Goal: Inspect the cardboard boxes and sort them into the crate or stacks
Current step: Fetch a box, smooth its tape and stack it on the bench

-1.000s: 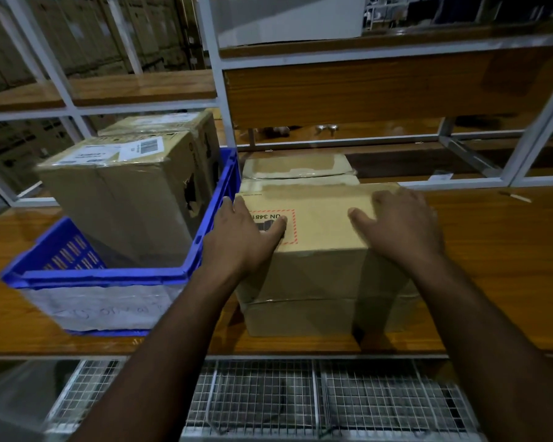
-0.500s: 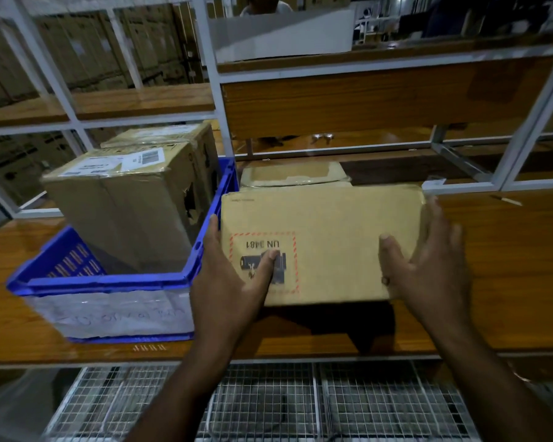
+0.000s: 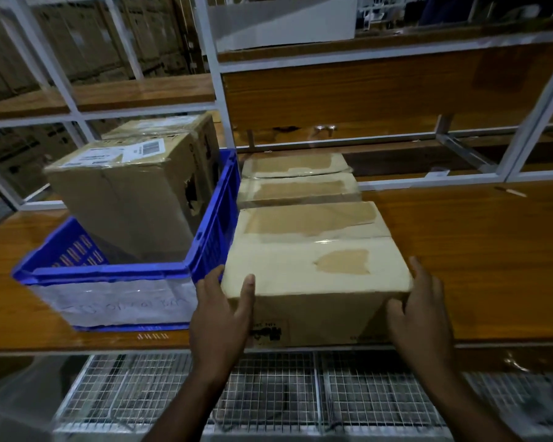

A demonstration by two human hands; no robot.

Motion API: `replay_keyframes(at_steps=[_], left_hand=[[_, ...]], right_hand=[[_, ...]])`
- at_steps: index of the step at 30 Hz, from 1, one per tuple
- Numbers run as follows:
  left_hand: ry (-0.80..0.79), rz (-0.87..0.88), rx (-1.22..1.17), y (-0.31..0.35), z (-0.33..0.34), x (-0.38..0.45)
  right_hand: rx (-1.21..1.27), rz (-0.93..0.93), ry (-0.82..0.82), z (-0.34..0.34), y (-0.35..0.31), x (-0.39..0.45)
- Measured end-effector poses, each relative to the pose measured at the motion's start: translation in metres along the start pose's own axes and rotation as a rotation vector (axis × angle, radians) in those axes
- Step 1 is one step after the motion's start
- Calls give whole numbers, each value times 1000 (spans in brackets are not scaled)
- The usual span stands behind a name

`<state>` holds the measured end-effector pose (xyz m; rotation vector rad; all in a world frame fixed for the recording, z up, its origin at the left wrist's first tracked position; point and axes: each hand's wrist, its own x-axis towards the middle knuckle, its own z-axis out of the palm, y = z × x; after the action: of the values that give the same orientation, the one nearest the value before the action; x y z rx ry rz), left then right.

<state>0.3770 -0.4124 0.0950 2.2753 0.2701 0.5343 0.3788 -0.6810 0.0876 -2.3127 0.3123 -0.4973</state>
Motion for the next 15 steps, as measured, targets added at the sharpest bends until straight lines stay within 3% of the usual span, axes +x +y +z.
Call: replay_keyframes(at_steps=[3, 6, 8, 11, 15], left_hand=[[21, 88, 99, 1, -1, 4], [0, 309, 202, 15, 2, 14], [-140, 427, 230, 28, 8, 21], [-336, 486, 328, 40, 21, 33], [-379, 517, 503, 39, 30, 33]], right_hand=[[1, -103, 85, 2, -2, 4], [-25, -321, 124, 5, -14, 10], [-56, -423, 61, 10, -27, 16], [-121, -419, -143, 21, -49, 21], [-268, -469, -168, 34, -57, 19]])
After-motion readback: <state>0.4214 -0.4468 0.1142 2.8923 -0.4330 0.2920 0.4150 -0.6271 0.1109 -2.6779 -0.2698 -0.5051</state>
